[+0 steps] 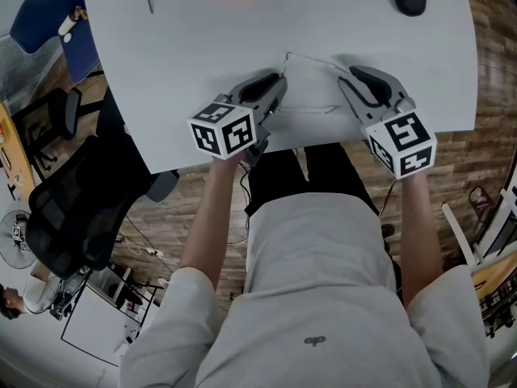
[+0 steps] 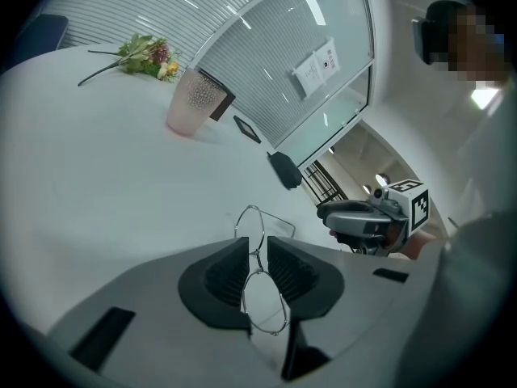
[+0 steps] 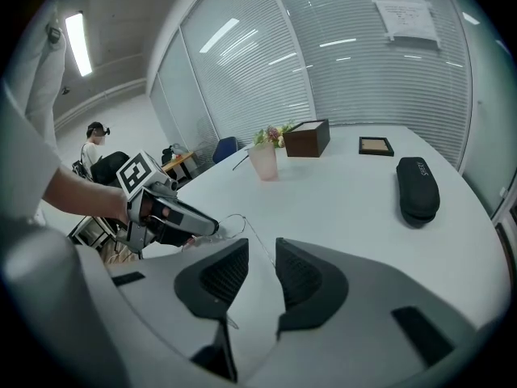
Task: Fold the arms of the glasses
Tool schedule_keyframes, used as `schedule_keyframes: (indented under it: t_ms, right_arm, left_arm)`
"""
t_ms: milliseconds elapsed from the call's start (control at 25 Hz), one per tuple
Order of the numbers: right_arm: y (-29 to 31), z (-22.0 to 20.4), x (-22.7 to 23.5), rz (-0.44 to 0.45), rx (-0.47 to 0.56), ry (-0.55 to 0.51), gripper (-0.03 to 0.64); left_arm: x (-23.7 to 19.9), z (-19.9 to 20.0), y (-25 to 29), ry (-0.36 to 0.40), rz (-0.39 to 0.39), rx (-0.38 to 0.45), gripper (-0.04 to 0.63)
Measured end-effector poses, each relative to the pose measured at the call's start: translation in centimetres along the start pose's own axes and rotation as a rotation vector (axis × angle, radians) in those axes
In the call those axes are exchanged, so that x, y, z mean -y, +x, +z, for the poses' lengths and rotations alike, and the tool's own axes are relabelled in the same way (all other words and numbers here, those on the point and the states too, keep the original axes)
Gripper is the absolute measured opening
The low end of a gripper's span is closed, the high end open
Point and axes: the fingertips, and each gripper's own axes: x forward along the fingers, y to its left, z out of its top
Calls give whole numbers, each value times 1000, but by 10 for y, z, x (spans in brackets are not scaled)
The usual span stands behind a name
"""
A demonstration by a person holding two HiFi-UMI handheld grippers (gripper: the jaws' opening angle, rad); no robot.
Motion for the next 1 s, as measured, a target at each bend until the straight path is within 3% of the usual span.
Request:
schedule_keyframes:
  t_ms: [600,1000]
  right_arm:
    - [2,-2,5,-6,-9,-23,109]
    - [12,-21,14,-19,-80,-94,101]
  left_arm:
    - [0,-3,4,-4,12,9,52]
    - [0,-3,4,-11,17,24,48]
